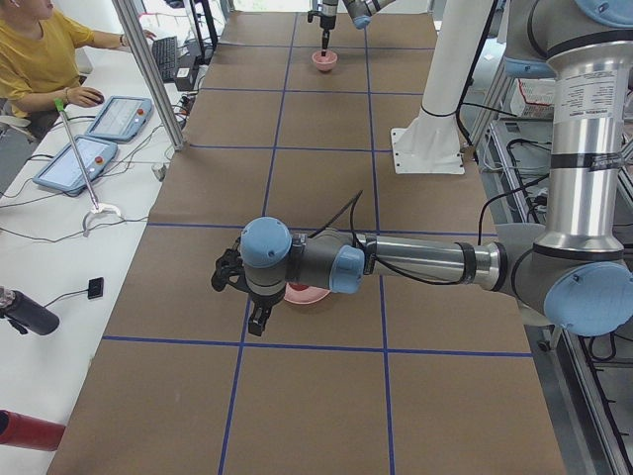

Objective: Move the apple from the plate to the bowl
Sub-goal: 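Grasp the rim of the small pink bowl with the right gripper, then slide the pink bowl with the right gripper toward the table center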

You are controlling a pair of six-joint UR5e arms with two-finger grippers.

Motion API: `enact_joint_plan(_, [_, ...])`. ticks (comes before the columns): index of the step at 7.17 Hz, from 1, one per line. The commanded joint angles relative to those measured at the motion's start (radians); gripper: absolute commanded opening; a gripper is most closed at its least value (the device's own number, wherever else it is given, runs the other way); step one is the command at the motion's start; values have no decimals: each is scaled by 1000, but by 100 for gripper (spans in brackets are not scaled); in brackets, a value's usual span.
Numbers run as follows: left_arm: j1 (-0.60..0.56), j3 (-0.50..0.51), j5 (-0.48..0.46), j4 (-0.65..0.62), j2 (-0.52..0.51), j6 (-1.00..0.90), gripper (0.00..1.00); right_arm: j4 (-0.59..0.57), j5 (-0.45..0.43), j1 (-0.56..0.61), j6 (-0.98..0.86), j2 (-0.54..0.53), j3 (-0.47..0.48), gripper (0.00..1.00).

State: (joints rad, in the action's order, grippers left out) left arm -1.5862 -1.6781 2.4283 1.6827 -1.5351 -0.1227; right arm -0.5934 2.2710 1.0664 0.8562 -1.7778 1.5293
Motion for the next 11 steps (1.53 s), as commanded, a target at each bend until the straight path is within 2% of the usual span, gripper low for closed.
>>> enact_joint_plan(1, [0, 1, 0, 15, 6, 2, 98, -6, 13, -14, 9, 3, 43, 0])
enact_joint_plan(2, [0, 1, 0, 17, 9, 2, 98, -29, 36, -14, 9, 5, 75, 0])
enact_joint_plan(3, [0, 1, 0, 17, 9, 2, 98, -119, 53, -14, 10, 8, 156, 0])
enact_joint_plan(4, [0, 1, 0, 17, 10, 2, 98, -247, 54, -13, 65, 67, 237, 0])
enact_joint_plan(6, [0, 3, 0, 17, 9, 3, 98, -353, 33, -95, 252, 243, 269, 0])
enact_joint_plan(7, [0, 3, 2, 17, 10, 3, 98, -420, -52, -174, 367, 358, 270, 0])
enact_joint_plan(9, [2, 3, 2, 15, 9, 3, 98, -639, -256, -383, 515, 589, 259, 0])
enact_joint_plan(10, [2, 3, 2, 15, 10, 3, 98, -732, -419, -496, 588, 718, 199, 0])
enact_joint_plan(11, [3, 5, 2, 15, 10, 3, 98, -753, -454, -538, 634, 821, 110, 0])
